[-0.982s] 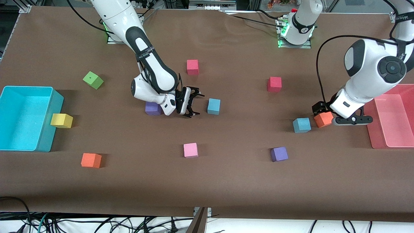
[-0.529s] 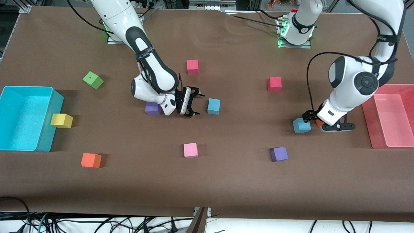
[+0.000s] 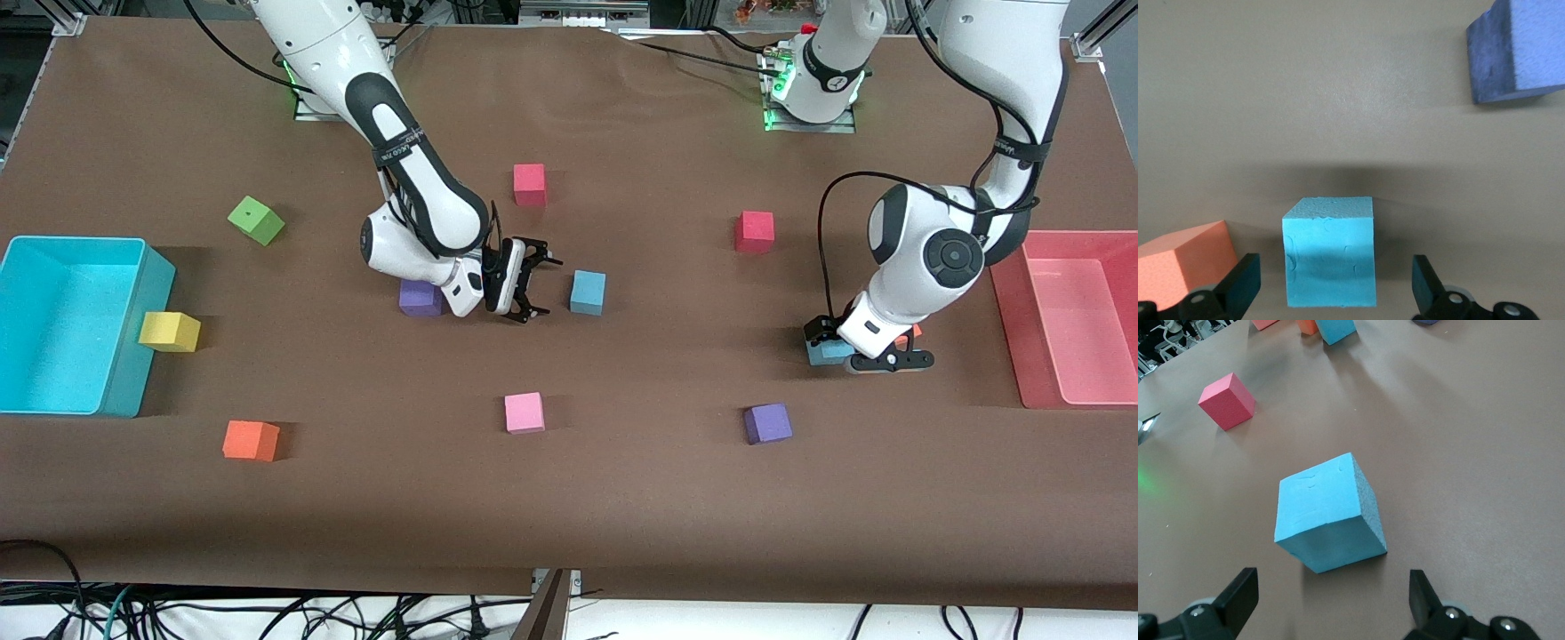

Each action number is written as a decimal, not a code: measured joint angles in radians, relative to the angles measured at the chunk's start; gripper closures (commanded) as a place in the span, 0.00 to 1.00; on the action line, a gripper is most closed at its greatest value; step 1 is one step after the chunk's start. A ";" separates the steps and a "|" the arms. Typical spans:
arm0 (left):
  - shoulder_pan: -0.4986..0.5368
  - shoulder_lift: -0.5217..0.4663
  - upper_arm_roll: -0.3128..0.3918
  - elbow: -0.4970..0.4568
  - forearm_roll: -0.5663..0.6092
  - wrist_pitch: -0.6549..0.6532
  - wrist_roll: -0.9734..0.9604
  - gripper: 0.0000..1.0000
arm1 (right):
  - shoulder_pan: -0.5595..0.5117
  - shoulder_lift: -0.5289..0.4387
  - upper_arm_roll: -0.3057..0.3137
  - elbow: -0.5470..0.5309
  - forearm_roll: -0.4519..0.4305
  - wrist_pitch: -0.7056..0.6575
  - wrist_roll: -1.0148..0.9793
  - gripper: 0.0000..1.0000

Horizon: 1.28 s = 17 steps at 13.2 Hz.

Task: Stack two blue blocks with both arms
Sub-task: 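Grasp the light blue cube beside the orange block with the left gripper, then lift and carry the held cube over the placed cube with the left gripper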

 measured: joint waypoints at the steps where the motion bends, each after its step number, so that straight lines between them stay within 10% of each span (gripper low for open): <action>1: 0.000 0.011 0.000 0.000 0.000 0.012 0.000 0.00 | 0.000 0.000 0.000 0.000 0.000 0.000 -0.001 0.00; 6: 0.000 0.053 0.001 0.000 0.000 0.052 0.000 0.02 | 0.000 0.000 0.000 0.000 0.001 0.000 -0.002 0.00; 12: 0.000 0.078 0.001 0.000 0.000 0.076 0.000 0.89 | 0.000 0.000 0.001 0.000 0.003 0.000 -0.004 0.00; 17: 0.000 0.031 0.001 0.014 0.000 0.031 0.000 1.00 | 0.000 0.000 0.001 0.000 0.003 0.000 -0.005 0.00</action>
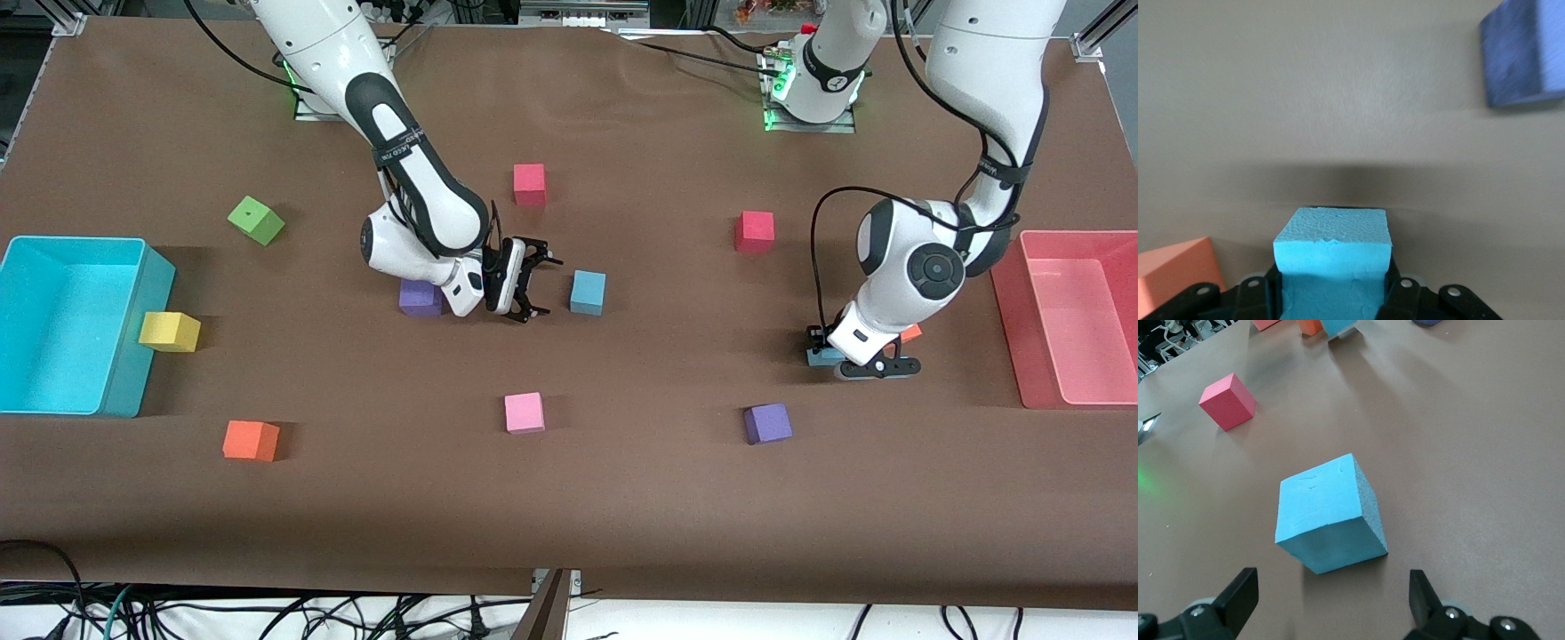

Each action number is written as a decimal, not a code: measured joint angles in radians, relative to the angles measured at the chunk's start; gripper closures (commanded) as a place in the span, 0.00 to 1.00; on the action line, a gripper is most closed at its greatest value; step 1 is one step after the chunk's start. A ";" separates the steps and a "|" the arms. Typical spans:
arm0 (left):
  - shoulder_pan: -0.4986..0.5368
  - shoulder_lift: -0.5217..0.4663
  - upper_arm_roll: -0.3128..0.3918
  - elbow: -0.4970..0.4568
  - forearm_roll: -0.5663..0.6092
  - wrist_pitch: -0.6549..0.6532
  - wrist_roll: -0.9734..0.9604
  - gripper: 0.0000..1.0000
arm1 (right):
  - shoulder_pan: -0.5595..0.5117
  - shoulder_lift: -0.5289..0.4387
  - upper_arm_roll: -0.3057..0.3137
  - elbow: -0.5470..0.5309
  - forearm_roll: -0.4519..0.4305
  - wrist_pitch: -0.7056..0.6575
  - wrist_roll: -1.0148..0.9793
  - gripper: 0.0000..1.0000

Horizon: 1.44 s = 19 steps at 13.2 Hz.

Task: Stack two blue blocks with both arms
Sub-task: 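Lift and carry the held cube over the placed cube with the left gripper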

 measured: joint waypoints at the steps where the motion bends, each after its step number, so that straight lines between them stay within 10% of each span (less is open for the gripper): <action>1: -0.002 -0.034 -0.001 0.007 0.000 -0.030 0.000 1.00 | 0.000 0.000 0.001 0.000 0.000 0.000 0.000 0.00; 7: -0.127 -0.181 -0.035 0.048 -0.092 -0.146 -0.014 1.00 | 0.011 0.000 0.005 0.000 0.035 0.000 -0.004 0.00; 19: -0.448 -0.058 -0.174 0.252 -0.114 -0.248 -0.579 1.00 | 0.011 0.000 0.005 0.000 0.039 0.000 -0.006 0.00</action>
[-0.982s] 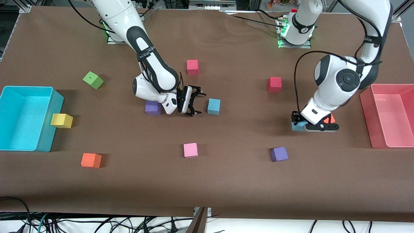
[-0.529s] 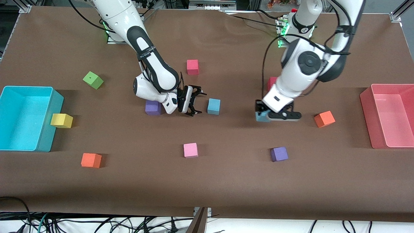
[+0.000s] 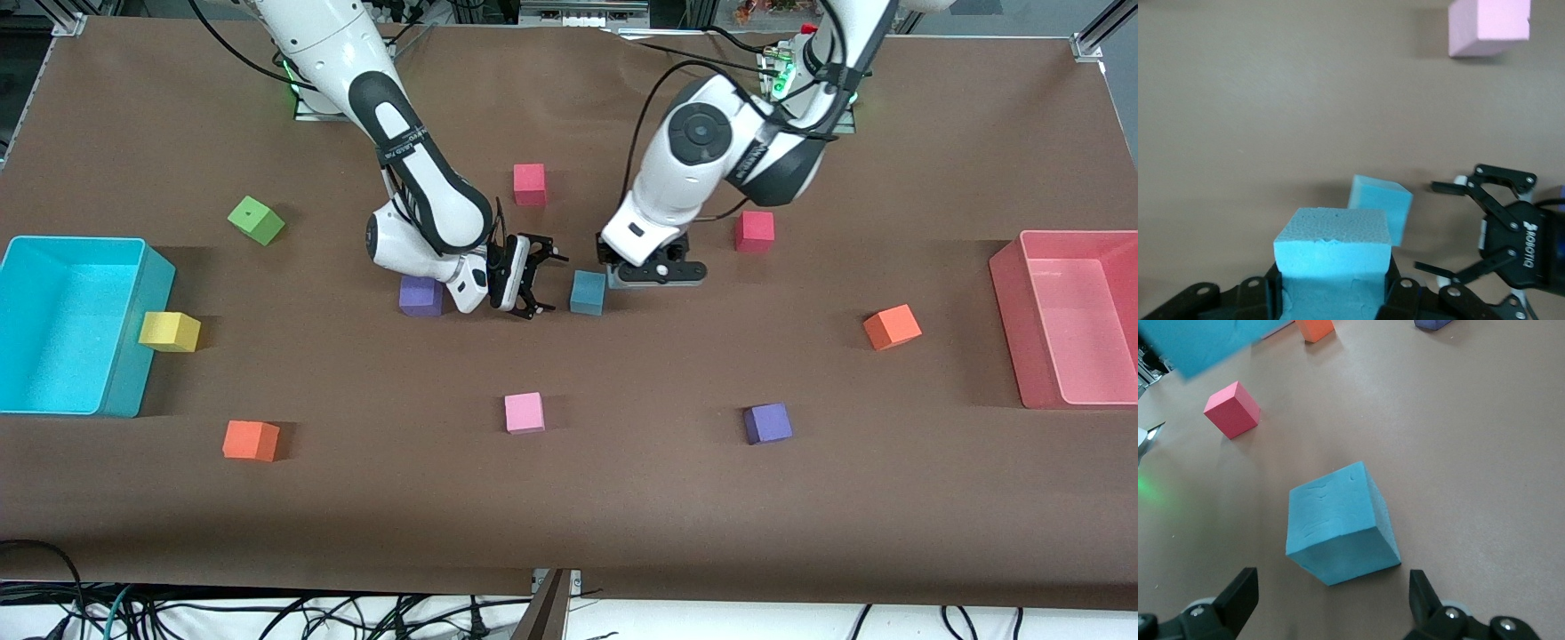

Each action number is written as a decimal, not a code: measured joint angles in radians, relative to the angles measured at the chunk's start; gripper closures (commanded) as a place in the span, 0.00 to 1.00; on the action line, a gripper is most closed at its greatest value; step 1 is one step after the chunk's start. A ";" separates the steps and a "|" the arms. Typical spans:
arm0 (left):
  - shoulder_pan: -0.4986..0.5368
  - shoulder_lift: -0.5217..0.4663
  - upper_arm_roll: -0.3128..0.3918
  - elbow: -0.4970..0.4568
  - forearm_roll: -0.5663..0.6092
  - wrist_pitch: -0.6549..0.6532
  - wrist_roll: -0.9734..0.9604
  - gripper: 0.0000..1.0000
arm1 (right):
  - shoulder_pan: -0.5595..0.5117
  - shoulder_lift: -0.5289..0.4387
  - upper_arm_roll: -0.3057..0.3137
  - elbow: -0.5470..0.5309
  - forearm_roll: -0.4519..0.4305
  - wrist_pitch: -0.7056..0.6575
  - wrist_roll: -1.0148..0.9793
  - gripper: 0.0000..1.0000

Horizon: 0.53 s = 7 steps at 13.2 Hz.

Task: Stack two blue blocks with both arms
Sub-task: 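Lift and carry the held cube over the placed cube with the left gripper, then lower the held cube onto the placed cube with the left gripper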

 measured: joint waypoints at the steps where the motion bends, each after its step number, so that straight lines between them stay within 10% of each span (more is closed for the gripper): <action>1: -0.015 0.020 -0.001 0.014 0.000 0.000 -0.031 1.00 | 0.000 0.000 0.000 0.000 0.000 0.000 -0.001 0.00; 7: -0.043 0.120 -0.002 0.078 0.000 0.000 -0.097 1.00 | 0.000 0.000 0.000 0.000 0.000 0.000 -0.002 0.00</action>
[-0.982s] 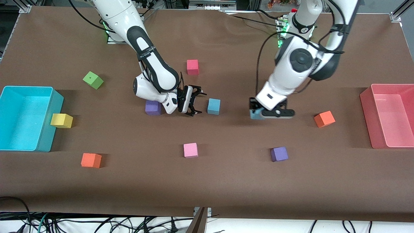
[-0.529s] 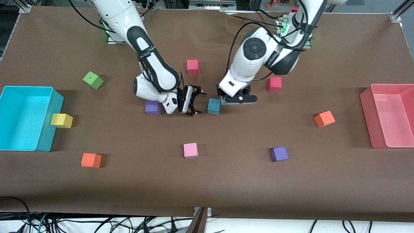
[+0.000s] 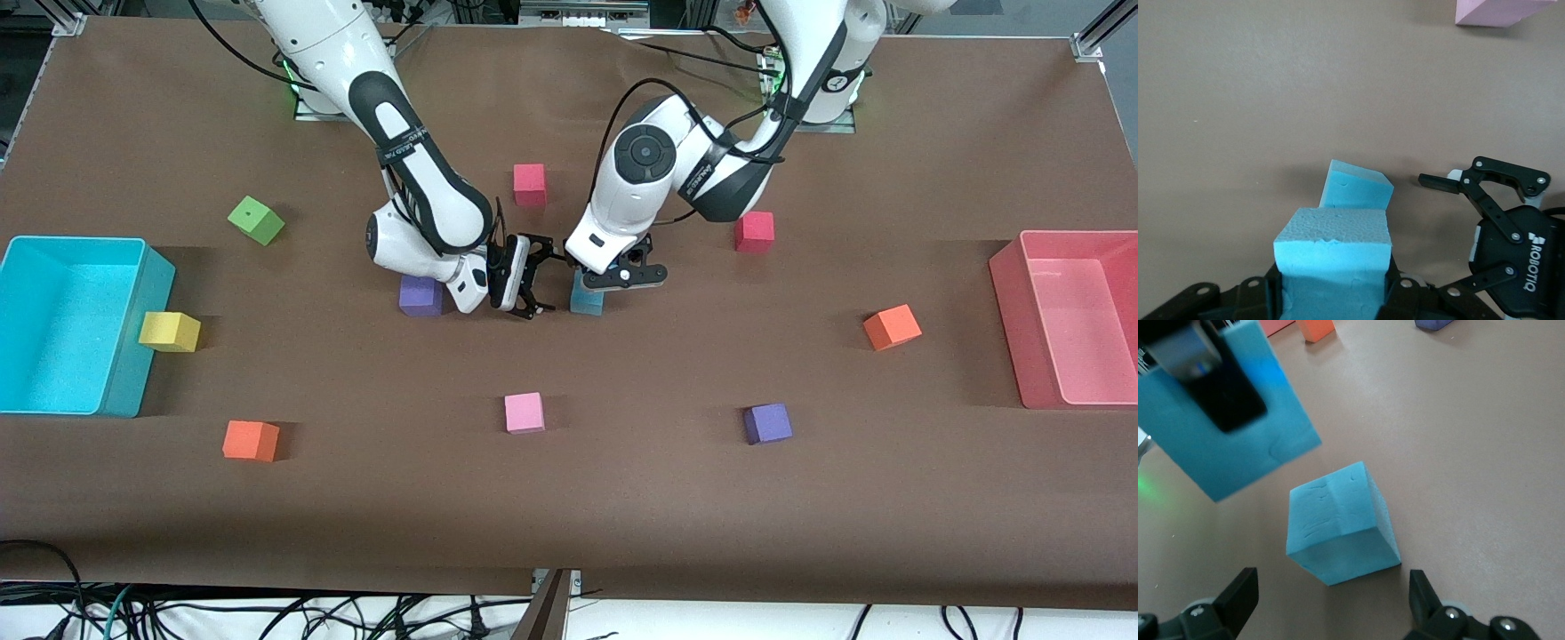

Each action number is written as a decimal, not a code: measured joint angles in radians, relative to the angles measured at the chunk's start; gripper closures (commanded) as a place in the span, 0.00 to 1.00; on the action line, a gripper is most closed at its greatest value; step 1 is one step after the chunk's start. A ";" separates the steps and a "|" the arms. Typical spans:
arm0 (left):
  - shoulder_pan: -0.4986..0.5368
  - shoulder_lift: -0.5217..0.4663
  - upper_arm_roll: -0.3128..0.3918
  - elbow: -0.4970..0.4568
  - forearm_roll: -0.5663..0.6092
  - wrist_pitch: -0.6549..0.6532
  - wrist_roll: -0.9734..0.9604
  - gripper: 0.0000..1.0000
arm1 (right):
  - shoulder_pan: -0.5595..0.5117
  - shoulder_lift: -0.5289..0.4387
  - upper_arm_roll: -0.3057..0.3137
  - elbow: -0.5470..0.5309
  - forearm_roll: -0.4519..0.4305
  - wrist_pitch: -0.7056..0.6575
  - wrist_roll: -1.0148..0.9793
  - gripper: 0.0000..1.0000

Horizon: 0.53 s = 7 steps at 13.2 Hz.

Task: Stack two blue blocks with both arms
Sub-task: 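Lower the held cube onto the placed cube with the left gripper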

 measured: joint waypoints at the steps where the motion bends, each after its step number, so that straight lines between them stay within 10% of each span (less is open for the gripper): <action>1: -0.003 0.009 0.000 0.002 0.000 0.000 -0.007 1.00 | 0.000 0.000 0.000 0.000 0.000 0.000 0.000 0.00; 7: -0.031 0.063 0.000 0.039 0.000 0.003 -0.051 1.00 | 0.000 0.000 0.000 0.000 0.001 0.000 -0.001 0.00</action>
